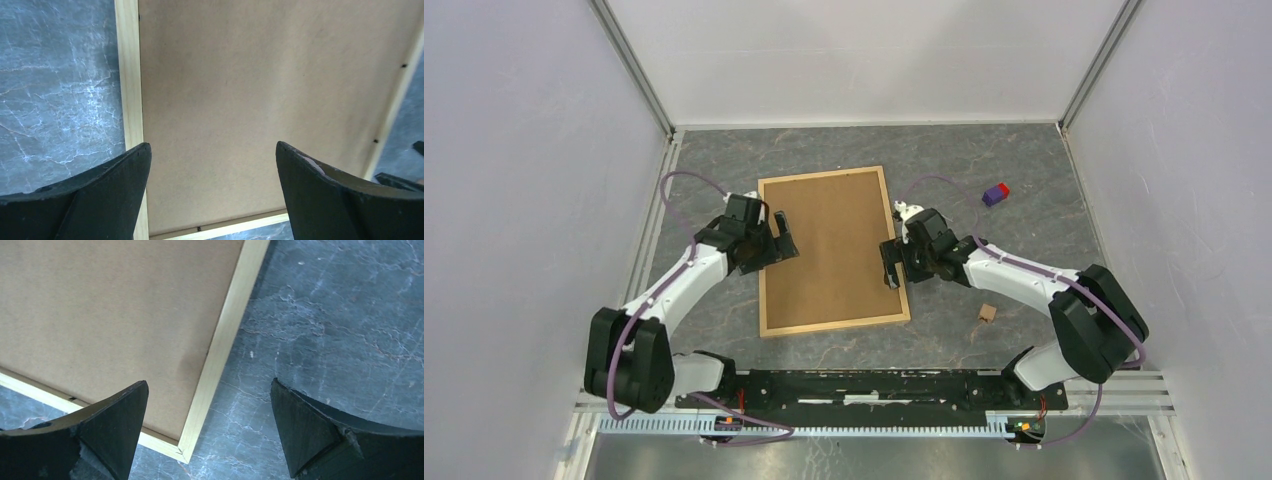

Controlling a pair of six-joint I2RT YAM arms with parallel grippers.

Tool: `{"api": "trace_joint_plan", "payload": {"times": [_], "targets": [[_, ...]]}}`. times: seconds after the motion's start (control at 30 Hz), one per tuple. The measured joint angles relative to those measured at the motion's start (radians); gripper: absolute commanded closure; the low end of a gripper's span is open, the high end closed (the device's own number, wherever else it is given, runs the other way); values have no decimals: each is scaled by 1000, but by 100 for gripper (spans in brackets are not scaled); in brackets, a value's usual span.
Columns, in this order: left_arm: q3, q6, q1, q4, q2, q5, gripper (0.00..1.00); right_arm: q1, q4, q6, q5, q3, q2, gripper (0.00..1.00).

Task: Put the photo into the frame
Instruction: Install the photo frame at the center of the board.

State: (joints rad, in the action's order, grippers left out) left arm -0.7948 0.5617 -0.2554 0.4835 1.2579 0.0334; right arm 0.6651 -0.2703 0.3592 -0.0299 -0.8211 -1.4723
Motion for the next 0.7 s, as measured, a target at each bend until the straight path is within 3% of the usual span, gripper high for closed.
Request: {"api": "trace_joint_plan", "payload": {"times": [0.23, 0.7], "targets": [[-70, -25, -68, 60, 82, -60, 0, -7, -12, 37, 60, 20, 0, 2], [-71, -26, -43, 60, 14, -76, 0, -73, 16, 28, -7, 63, 13, 5]]}}
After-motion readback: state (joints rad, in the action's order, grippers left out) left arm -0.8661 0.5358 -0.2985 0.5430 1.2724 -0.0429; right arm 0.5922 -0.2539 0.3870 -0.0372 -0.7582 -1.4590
